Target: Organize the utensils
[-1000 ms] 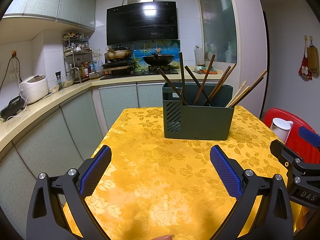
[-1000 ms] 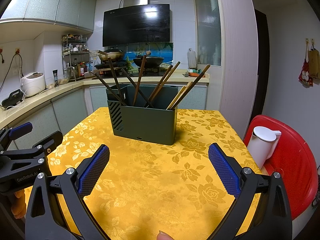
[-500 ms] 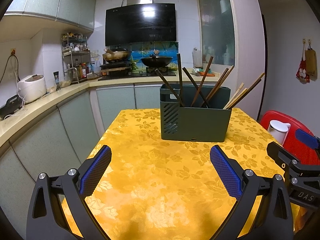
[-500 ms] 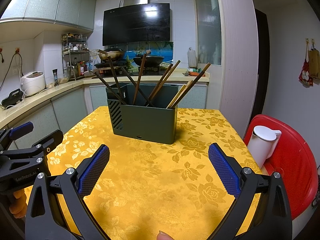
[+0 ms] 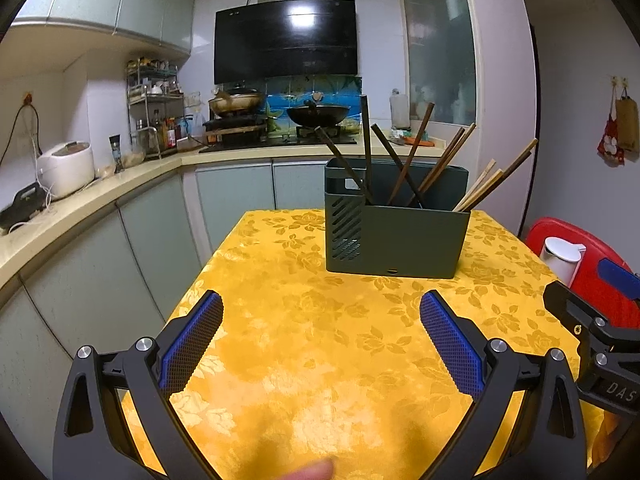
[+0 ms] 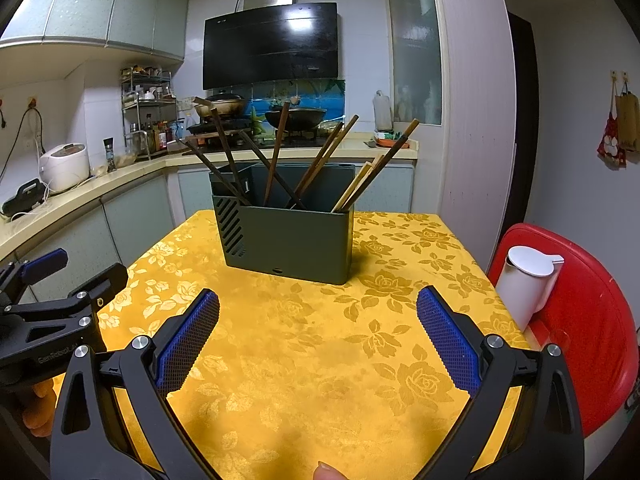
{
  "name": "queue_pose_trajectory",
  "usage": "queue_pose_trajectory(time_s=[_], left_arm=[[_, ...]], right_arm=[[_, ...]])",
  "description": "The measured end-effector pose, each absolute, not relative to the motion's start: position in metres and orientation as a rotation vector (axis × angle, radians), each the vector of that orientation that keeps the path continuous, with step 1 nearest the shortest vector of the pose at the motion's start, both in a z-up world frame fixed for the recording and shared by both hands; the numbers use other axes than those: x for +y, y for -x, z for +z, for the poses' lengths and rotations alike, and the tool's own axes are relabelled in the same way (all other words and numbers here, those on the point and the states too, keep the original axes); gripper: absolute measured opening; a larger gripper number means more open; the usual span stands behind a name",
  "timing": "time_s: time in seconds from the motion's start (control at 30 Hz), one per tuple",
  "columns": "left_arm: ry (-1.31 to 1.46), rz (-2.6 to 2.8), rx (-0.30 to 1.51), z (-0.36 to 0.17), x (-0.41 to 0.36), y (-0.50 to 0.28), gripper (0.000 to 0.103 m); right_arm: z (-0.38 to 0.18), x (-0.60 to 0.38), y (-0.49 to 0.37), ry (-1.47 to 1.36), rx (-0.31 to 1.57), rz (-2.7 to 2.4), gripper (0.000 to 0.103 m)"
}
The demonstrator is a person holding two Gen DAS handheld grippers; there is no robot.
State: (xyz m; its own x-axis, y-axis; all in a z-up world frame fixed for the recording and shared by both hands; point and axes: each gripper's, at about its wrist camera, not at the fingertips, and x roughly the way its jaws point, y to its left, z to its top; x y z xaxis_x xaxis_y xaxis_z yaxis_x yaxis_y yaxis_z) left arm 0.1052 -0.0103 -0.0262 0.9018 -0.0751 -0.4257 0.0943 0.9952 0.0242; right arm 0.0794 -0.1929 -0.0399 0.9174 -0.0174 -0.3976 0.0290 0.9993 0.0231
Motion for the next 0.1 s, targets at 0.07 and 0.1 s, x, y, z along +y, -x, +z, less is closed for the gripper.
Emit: queue_pose_trajectory(time_s=[0.07, 0.1], left_arm=[[-0.046, -0.086, 0.439, -0.027, -0.0102, -0.1052, 0.095], [-0.047, -0.083, 0.438, -0.0272, -0.01, -0.1052, 0.095]], right_arm=[[-0.0397, -0.1929, -0.0797, -0.031, 0.409, -0.025, 0.096], [-0.0393, -0.1934, -0.0811, -0.031, 0.409, -0.024, 0.096]])
